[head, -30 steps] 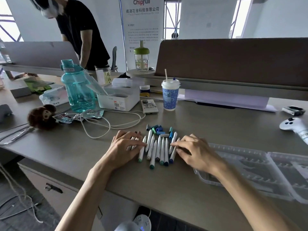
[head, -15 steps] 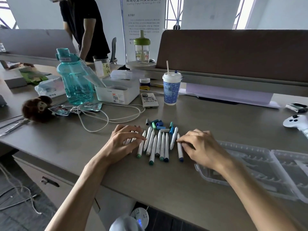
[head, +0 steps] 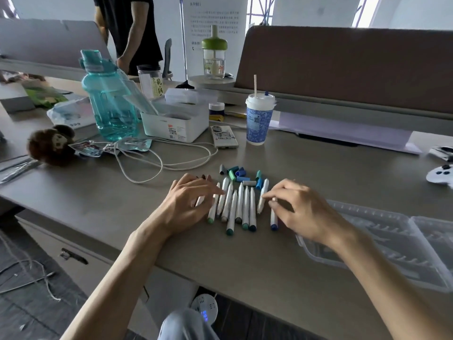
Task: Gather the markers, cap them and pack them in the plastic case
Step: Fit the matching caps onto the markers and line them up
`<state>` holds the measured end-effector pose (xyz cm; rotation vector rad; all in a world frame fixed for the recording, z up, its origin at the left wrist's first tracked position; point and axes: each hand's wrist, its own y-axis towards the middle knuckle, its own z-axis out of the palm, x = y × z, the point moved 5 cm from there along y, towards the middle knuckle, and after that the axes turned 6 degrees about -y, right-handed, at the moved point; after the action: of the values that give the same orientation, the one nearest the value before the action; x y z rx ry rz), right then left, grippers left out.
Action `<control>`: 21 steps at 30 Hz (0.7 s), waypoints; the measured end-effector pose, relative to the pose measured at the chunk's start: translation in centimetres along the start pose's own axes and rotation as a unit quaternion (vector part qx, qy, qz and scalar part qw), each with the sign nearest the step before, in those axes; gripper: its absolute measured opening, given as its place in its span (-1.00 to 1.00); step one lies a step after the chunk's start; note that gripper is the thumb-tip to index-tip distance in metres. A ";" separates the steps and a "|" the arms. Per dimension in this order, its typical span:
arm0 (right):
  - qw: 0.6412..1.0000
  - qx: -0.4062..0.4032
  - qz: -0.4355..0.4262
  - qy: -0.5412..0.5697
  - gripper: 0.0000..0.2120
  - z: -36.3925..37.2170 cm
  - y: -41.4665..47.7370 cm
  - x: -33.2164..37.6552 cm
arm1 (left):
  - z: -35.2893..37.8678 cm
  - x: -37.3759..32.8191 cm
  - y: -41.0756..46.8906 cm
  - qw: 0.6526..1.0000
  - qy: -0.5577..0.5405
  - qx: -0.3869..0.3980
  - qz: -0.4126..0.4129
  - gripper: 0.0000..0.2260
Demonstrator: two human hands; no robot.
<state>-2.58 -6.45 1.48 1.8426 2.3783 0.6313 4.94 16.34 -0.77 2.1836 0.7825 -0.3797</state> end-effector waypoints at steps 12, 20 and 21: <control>0.987 0.010 0.162 -0.011 -0.73 0.2 0.8 -1.6 | -0.2 0.8 0.0 0.995 0.064 -0.048 -0.051 -0.73; 0.989 -0.005 0.144 -0.009 -0.84 0.6 1.5 -0.4 | -0.1 0.6 0.0 0.996 0.069 -0.030 -0.052 -0.71; 0.991 0.002 0.137 0.015 -0.84 0.7 1.7 0.1 | 0.0 0.6 0.0 0.996 0.068 -0.029 -0.053 -0.71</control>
<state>-0.88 -5.84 1.46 2.1972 2.1627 0.6803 5.41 16.65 -1.07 2.1353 0.9741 -0.2593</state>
